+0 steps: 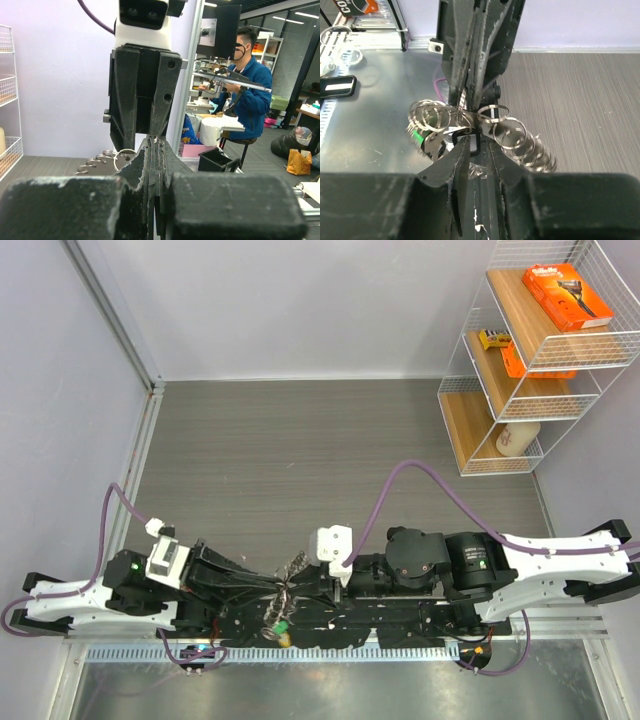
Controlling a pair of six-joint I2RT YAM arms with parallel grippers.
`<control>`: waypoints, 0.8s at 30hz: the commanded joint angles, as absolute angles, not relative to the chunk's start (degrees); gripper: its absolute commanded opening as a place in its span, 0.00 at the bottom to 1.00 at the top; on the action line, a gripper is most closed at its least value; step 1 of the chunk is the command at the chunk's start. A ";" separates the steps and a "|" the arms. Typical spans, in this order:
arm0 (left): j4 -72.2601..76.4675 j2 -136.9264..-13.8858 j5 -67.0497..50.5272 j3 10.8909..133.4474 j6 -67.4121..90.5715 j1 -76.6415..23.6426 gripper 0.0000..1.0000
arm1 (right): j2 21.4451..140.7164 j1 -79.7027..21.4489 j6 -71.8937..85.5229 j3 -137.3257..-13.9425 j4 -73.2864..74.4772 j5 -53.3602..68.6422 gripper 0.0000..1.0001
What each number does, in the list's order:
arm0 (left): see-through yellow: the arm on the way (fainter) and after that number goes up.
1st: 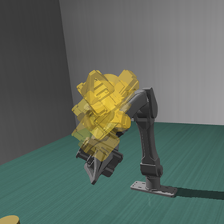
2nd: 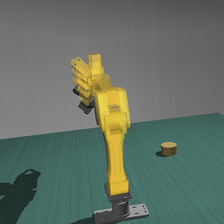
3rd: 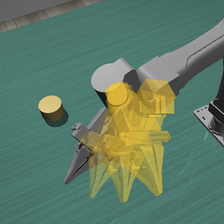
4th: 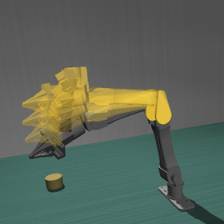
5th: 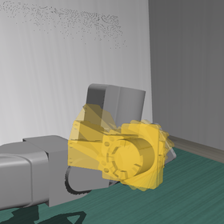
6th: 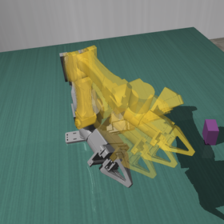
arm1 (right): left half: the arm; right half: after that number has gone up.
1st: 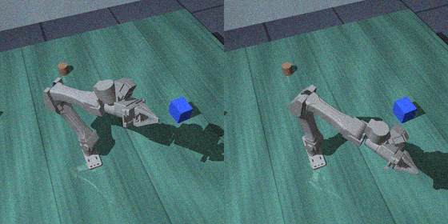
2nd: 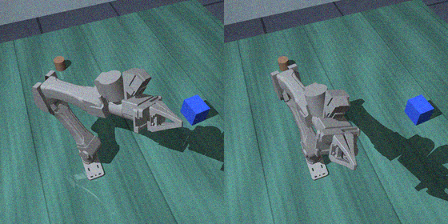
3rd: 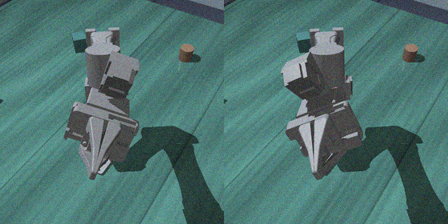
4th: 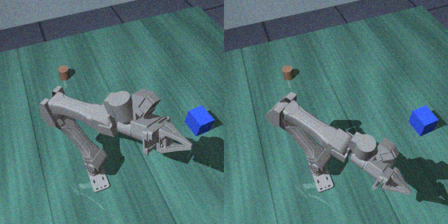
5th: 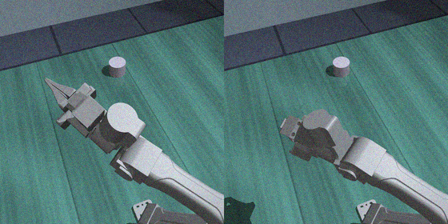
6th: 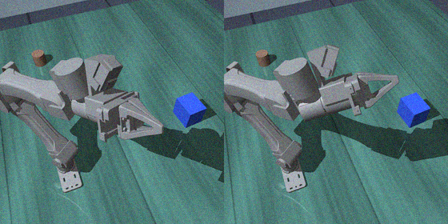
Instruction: Put the keys on the keyring
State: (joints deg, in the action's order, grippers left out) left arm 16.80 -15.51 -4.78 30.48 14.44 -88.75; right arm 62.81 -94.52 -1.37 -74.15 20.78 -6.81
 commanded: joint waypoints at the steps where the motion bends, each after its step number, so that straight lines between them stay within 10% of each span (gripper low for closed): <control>1: 22.33 -15.21 -5.01 31.73 13.71 -88.77 0.00 | 61.00 -95.18 -1.67 -76.20 21.27 -10.19 0.26; 24: 22.76 -15.38 -4.13 31.46 13.54 -88.77 0.00 | 62.93 -97.12 -4.92 -81.47 21.88 -7.91 0.37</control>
State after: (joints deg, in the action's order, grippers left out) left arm 17.10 -15.51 -4.73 30.48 14.37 -88.75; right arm 62.08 -96.68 -4.01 -79.02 22.81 -8.56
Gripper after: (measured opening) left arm 0.036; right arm 0.365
